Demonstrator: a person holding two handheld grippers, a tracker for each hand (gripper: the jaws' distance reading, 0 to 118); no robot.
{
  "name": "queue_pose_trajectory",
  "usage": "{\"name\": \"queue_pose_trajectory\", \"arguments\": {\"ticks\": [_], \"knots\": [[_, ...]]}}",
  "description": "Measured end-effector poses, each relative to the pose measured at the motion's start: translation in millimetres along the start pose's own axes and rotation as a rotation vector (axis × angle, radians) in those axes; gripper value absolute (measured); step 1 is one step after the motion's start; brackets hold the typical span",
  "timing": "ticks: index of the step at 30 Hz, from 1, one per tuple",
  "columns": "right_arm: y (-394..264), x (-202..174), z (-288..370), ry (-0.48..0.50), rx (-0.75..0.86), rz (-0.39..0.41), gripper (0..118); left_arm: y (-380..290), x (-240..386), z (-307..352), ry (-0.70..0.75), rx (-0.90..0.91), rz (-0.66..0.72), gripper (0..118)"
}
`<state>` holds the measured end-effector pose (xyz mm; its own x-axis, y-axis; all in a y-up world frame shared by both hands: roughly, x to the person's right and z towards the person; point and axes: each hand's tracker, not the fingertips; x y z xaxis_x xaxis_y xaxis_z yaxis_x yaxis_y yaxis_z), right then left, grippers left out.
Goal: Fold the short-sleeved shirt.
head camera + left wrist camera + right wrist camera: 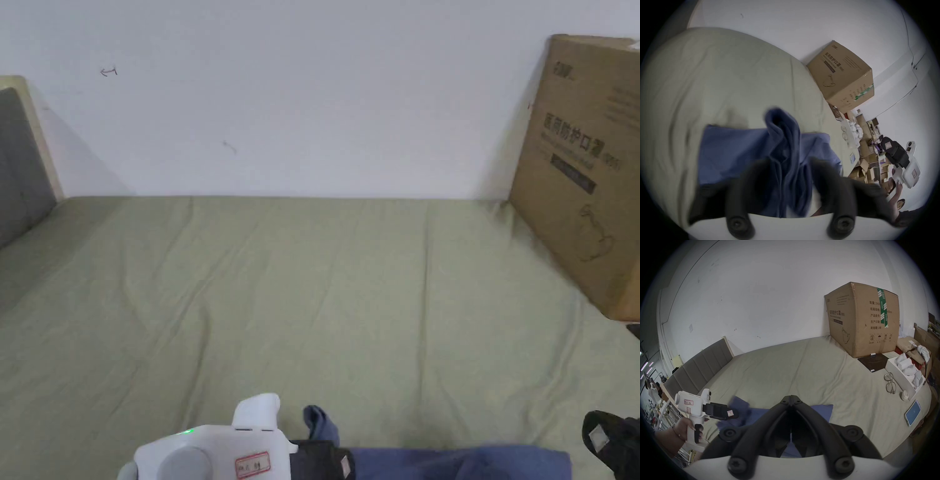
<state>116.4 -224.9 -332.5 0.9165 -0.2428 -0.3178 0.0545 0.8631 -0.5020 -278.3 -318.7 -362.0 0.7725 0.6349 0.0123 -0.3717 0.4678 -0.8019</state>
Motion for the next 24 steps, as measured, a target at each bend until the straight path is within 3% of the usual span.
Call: {"name": "queue_pose_trajectory", "arguments": {"ticks": [2, 7, 8, 9, 10, 11, 12, 16, 24], "knots": [[1.0, 5.4, 4.9, -0.007, 0.006, -0.009, 0, -1.0, 4.3, 2.6, 0.014, 0.006, -0.007, 117], [-0.6, 20.6, 7.8, -0.020, 0.011, -0.031, 0, 7.1, 3.9, 51.4, 0.144, 0.137, -0.055, 113], [-1.1, 22.4, 7.3, -0.021, 0.010, -0.034, 0, 5.4, 3.0, 59.8, 0.170, 0.149, -0.076, 107], [-1.5, 24.5, 6.3, -0.022, 0.008, -0.038, 0, 5.2, 2.7, 67.3, 0.187, 0.155, -0.099, 92], [-2.4, 25.8, 5.5, -0.023, 0.006, -0.042, 0, 4.4, 3.5, 71.6, 0.203, 0.166, -0.120, 61], [-3.2, 26.8, 4.9, -0.021, 0.004, -0.045, 0, 3.4, 5.3, 71.8, 0.219, 0.167, -0.137, 11], [-4.4, 27.4, 4.1, -0.019, 0.001, -0.048, 0, -2.5, 6.9, 64.3, 0.225, 0.153, -0.154, 1], [-8.3, 27.0, 0.2, -0.016, -0.010, -0.049, 0, -9.3, 9.0, 23.2, 0.129, 0.039, -0.127, 1], [-12.5, 26.6, -0.2, 0.007, -0.046, -0.041, 0, -40.0, 24.5, -104.6, 0.144, -0.291, -0.196, 1]]}}
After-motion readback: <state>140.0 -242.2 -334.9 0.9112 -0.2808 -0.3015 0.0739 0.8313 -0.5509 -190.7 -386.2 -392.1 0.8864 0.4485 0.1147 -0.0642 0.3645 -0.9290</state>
